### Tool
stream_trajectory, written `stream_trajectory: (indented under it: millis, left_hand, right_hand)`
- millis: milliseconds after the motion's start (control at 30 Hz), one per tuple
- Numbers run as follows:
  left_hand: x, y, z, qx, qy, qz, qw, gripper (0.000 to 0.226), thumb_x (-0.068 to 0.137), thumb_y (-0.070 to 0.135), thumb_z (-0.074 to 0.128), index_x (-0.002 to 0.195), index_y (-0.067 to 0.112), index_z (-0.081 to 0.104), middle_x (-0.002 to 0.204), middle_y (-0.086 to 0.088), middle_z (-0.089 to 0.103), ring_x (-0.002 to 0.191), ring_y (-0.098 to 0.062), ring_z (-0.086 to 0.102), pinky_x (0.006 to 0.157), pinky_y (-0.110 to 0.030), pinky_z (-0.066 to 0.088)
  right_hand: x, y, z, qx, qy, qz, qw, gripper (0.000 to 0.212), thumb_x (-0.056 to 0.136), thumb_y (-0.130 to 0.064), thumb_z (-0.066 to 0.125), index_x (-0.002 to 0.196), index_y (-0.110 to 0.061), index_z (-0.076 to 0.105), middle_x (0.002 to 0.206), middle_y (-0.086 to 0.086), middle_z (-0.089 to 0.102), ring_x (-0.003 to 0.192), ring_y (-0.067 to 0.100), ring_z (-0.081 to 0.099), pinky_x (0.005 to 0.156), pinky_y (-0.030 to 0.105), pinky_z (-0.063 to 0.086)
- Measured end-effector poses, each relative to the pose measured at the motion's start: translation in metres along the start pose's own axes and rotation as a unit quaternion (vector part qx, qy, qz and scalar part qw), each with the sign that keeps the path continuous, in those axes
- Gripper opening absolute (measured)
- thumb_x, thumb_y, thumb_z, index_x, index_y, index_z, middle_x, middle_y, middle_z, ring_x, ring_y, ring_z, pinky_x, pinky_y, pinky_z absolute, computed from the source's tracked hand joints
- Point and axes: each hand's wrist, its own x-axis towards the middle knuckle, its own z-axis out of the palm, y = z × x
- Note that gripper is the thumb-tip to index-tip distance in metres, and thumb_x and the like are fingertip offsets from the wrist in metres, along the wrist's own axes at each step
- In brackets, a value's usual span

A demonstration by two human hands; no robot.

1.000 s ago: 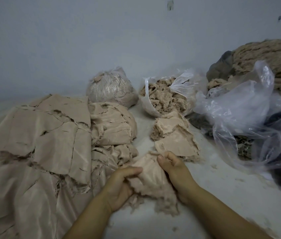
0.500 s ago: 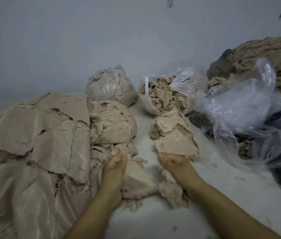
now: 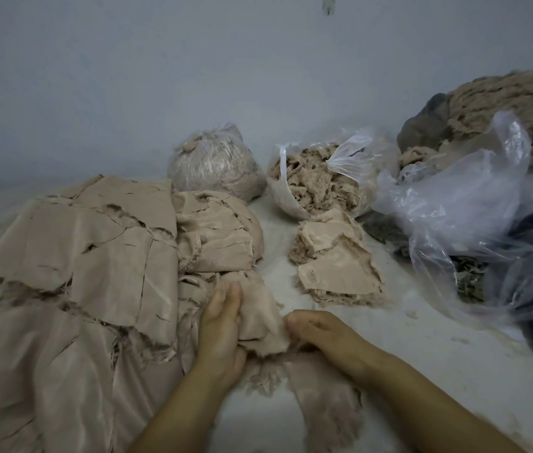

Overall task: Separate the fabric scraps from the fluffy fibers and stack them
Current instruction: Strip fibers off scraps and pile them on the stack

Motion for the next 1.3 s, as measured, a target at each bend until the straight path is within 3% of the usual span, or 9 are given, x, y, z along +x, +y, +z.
stream_trajectory:
  millis: [100, 267, 467, 700, 800, 933, 1033, 1167, 1300]
  left_hand:
    - [-0.005, -0.005, 0.005, -0.018, -0.053, -0.014, 0.998, 0.029, 0.082, 0.021, 0.058, 0.103, 0.001, 0.061, 0.087, -0.013, 0.072, 0.079, -0.02, 0.071, 0.066, -0.031, 0.059]
    - [-0.007, -0.003, 0.001, 0.063, -0.059, 0.019, 0.996, 0.02, 0.088, 0.021, 0.055, 0.093, 0.004, 0.064, 0.084, -0.012, 0.071, 0.075, -0.021, 0.069, 0.066, -0.031, 0.059]
    - [0.004, 0.002, 0.018, 0.245, -0.042, 0.065, 0.966, 0.016, 0.091, 0.022, 0.059, 0.085, 0.014, 0.071, 0.051, -0.001, 0.054, 0.043, -0.009, 0.048, 0.042, -0.019, 0.041]
    - [0.02, -0.008, 0.054, 0.308, -0.076, -0.056, 0.947, 0.016, 0.099, 0.019, 0.047, 0.094, 0.006, 0.056, 0.082, -0.011, 0.058, 0.062, -0.016, 0.056, 0.051, -0.02, 0.05]
    - [0.009, -0.007, 0.028, 0.452, -0.234, -0.011, 0.861, 0.004, 0.091, 0.028, 0.062, 0.09, 0.026, 0.065, 0.085, 0.006, 0.067, 0.074, -0.006, 0.062, 0.065, -0.012, 0.049]
    - [0.003, -0.002, -0.011, 0.673, -0.357, 0.093, 0.64, 0.021, 0.076, 0.043, 0.075, 0.091, 0.03, 0.069, 0.091, 0.012, 0.06, 0.086, 0.0, 0.055, 0.079, -0.016, 0.045]
    - [-0.004, -0.002, -0.01, 0.612, -0.324, 0.091, 0.716, 0.011, 0.085, 0.02, 0.067, 0.075, 0.023, 0.067, 0.072, 0.011, 0.059, 0.068, 0.003, 0.052, 0.066, -0.015, 0.042]
    - [-0.013, -0.006, -0.002, 0.432, -0.238, 0.02, 0.87, 0.026, 0.096, 0.009, 0.05, 0.071, 0.016, 0.053, 0.056, 0.012, 0.05, 0.052, -0.001, 0.044, 0.051, -0.014, 0.037]
    - [-0.013, -0.011, -0.006, 0.311, -0.159, -0.042, 0.936, 0.024, 0.098, 0.01, 0.045, 0.074, 0.011, 0.052, 0.06, 0.0, 0.051, 0.053, -0.011, 0.046, 0.049, -0.023, 0.038]
  right_hand:
    - [0.002, -0.002, 0.01, 0.184, 0.071, 0.032, 0.98, 0.034, 0.078, -0.041, 0.07, 0.084, -0.008, 0.062, 0.079, 0.009, 0.063, 0.073, 0.019, 0.059, 0.068, 0.03, 0.049]
    - [0.007, 0.002, -0.001, 0.366, 0.247, 0.056, 0.895, 0.023, 0.084, -0.009, 0.068, 0.104, -0.004, 0.059, 0.094, 0.014, 0.071, 0.076, 0.023, 0.069, 0.062, 0.034, 0.058]
    - [0.026, -0.002, -0.022, 0.211, 0.43, -0.048, 0.876, 0.03, 0.082, -0.009, 0.073, 0.095, -0.021, 0.049, 0.075, 0.001, 0.063, 0.057, 0.002, 0.061, 0.053, 0.017, 0.049]
    - [0.044, 0.007, -0.099, -0.154, 0.431, 0.079, 0.886, 0.041, 0.088, -0.035, 0.064, 0.121, -0.017, 0.049, 0.116, 0.005, 0.053, 0.107, 0.023, 0.054, 0.079, 0.027, 0.04]
    - [0.03, 0.017, -0.088, -0.226, 0.375, 0.05, 0.898, 0.017, 0.089, -0.035, 0.063, 0.097, -0.02, 0.061, 0.106, 0.002, 0.061, 0.096, 0.018, 0.056, 0.076, 0.026, 0.04]
    - [-0.002, 0.021, -0.048, -0.156, 0.071, 0.009, 0.985, 0.043, 0.072, -0.067, 0.065, 0.076, -0.024, 0.068, 0.072, -0.01, 0.065, 0.067, 0.001, 0.056, 0.064, 0.018, 0.043]
    - [-0.009, 0.018, -0.03, -0.184, -0.044, -0.018, 0.982, 0.027, 0.069, -0.052, 0.077, 0.08, -0.029, 0.068, 0.077, -0.013, 0.064, 0.07, -0.003, 0.054, 0.067, 0.015, 0.044]
    - [-0.004, 0.012, -0.024, -0.128, 0.054, -0.045, 0.989, 0.028, 0.084, -0.049, 0.066, 0.067, -0.029, 0.054, 0.064, -0.017, 0.053, 0.06, -0.003, 0.045, 0.06, 0.015, 0.037]
    - [-0.003, 0.009, -0.039, -0.297, 0.085, -0.054, 0.95, 0.041, 0.1, -0.041, 0.038, 0.092, -0.012, 0.065, 0.094, 0.0, 0.064, 0.091, 0.012, 0.056, 0.086, 0.029, 0.041]
